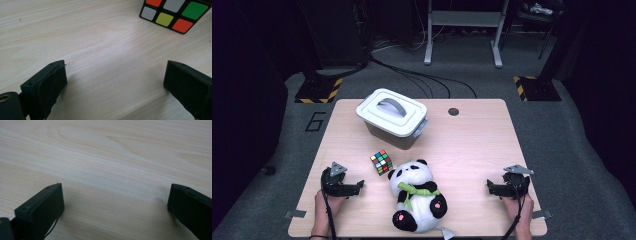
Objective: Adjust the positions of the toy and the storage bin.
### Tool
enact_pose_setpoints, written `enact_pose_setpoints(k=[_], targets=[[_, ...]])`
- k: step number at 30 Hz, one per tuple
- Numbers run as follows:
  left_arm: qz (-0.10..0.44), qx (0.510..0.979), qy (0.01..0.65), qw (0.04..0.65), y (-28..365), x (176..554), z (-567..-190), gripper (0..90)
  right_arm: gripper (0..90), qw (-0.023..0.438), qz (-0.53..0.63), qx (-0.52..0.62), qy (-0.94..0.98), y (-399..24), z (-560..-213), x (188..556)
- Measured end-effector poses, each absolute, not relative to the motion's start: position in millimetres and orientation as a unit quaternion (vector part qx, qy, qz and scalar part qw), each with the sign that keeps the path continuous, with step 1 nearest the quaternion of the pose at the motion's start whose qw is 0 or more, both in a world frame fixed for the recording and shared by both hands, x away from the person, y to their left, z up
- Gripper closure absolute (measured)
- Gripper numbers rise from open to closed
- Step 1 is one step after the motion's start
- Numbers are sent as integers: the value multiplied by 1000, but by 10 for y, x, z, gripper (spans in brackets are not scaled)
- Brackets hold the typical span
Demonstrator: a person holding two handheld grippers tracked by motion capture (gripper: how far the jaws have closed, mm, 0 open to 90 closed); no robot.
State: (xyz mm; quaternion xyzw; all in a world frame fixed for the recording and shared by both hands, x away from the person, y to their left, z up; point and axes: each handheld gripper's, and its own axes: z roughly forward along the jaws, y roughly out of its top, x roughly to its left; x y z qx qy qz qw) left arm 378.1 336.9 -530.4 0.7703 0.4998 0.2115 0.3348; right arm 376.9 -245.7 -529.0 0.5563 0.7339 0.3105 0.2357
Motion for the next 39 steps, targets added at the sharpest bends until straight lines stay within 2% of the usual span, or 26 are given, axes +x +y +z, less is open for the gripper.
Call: enact_pose_setpoints(k=[26,39], targets=[[212,771,500,332,3368,3780,-5301,47,0,236,310,555,735,-2458,-5289,3770],[203,778,494,331,3372,3809,-5249,1,0,235,310,556,735,-2457,-5289,3771]])
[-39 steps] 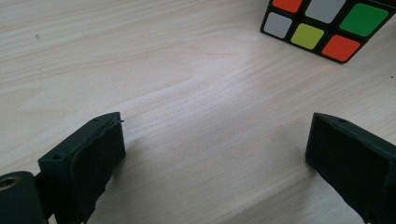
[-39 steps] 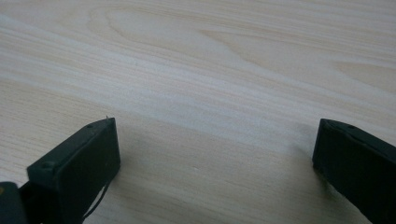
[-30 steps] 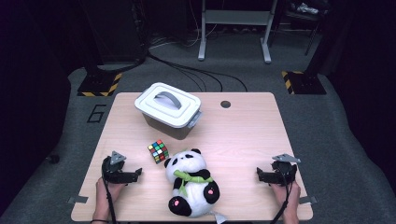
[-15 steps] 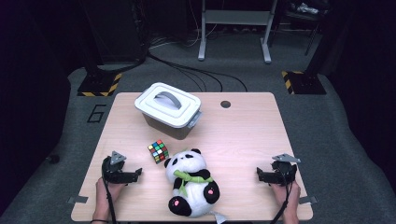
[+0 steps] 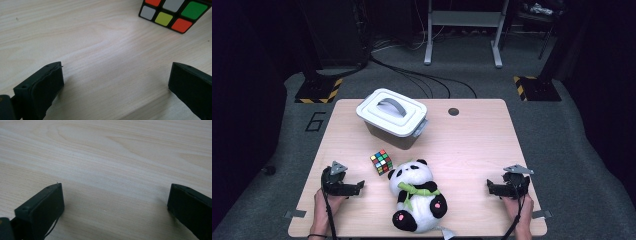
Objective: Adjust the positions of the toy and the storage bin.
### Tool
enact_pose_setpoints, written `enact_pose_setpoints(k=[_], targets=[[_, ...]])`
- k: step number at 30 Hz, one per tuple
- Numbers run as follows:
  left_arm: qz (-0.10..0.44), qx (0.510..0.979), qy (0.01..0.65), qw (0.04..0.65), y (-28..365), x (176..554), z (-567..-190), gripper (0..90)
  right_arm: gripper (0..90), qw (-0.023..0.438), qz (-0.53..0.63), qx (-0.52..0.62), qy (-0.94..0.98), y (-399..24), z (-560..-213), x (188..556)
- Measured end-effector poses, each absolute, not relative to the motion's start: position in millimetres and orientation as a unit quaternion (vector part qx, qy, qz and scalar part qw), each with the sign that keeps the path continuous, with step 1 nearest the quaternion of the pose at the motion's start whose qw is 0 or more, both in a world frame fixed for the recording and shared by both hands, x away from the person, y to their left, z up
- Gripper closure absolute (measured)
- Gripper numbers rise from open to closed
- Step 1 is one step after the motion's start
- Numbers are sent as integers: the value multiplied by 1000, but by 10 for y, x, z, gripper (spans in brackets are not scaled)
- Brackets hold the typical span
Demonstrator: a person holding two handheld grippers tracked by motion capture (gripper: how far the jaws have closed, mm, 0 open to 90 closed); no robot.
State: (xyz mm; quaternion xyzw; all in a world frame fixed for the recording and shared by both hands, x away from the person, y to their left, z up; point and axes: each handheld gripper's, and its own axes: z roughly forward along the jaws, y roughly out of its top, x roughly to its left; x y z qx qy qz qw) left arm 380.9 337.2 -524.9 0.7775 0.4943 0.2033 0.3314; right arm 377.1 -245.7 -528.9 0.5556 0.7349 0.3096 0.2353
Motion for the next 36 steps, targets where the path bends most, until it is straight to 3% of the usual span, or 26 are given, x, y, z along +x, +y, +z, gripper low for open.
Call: enact_pose_setpoints(k=[13,29,36], targets=[[184,797,427,385,3149,4019,-4810,0,0,235,310,556,735,-2457,-5289,3770],[172,820,396,375,2810,4342,-4866,6,4,235,311,556,734,-2454,-5288,3769],[167,835,374,367,2751,4383,-4930,128,8,236,311,555,734,-2455,-5287,3767]])
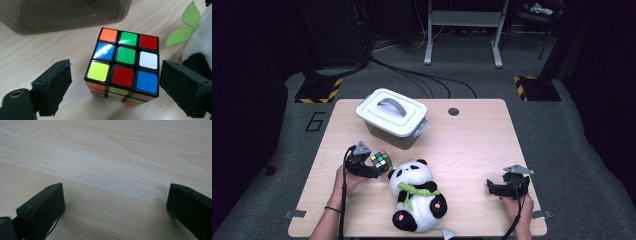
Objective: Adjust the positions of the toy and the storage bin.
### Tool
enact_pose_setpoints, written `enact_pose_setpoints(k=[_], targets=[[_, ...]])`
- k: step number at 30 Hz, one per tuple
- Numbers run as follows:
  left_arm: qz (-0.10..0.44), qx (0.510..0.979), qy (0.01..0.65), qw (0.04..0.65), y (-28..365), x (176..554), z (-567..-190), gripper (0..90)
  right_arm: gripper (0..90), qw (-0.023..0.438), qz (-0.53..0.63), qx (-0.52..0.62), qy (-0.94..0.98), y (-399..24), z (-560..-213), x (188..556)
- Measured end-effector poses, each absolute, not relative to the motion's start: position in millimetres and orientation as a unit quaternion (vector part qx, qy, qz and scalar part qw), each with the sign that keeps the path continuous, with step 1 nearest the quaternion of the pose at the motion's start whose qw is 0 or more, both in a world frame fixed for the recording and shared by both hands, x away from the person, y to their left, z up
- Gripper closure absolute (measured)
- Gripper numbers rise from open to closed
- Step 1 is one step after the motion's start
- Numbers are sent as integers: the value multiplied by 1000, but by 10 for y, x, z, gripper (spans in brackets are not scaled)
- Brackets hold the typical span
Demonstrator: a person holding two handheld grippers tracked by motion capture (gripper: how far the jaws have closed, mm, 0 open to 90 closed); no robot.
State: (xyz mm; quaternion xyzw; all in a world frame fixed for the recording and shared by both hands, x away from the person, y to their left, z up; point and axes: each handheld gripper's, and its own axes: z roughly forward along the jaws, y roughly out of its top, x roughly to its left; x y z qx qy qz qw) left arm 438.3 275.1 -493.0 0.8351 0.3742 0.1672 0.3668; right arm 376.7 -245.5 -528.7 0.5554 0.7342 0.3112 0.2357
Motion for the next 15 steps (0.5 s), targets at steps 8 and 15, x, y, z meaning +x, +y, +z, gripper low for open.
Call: enact_pose_setpoints(k=[8,15], targets=[[162,847,361,356,2711,4405,-4989,249,11,236,311,554,735,-2456,-5287,3766],[162,847,358,358,2711,4396,-4986,341,13,236,312,554,735,-2455,-5287,3765]])
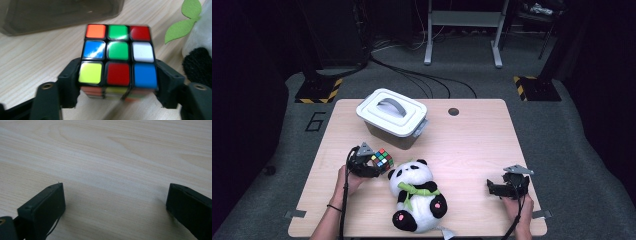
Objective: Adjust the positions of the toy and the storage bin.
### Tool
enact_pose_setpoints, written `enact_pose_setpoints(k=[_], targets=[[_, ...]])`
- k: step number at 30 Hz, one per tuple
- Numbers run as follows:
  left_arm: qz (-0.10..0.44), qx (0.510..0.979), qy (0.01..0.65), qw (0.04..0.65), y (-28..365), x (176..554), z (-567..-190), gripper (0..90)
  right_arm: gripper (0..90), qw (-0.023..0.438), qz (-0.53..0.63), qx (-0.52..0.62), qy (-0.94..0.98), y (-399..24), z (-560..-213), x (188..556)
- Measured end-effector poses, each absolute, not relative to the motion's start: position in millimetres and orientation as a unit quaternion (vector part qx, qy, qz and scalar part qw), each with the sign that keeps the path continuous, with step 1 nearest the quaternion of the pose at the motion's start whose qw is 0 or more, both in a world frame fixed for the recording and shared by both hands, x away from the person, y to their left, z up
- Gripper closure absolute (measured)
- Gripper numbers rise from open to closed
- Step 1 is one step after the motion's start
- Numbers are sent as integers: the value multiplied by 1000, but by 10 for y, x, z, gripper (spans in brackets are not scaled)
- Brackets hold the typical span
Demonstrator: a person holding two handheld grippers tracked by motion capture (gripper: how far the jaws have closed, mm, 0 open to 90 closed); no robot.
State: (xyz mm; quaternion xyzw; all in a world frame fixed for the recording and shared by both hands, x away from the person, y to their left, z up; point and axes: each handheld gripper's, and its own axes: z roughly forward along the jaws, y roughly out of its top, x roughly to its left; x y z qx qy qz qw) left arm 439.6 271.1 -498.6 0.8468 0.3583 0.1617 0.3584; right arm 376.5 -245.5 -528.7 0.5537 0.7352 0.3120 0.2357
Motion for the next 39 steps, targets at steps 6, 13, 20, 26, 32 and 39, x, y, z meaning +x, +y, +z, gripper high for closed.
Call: enact_pose_setpoints(k=[6,13,20,26,32,39], targets=[[170,844,355,365,2722,4374,-5001,343,15,235,313,553,735,-2455,-5286,3765],[172,832,365,379,2781,4322,-4970,343,15,235,313,553,735,-2455,-5286,3765],[190,820,376,388,2904,4222,-4860,344,15,236,313,553,735,-2454,-5287,3766],[200,808,398,386,3055,4173,-4842,343,15,235,313,554,735,-2455,-5286,3765],[214,795,421,380,3228,4127,-4823,344,15,235,313,554,735,-2454,-5286,3765],[228,776,450,378,3412,4070,-4795,344,15,236,312,554,735,-2454,-5286,3765]])
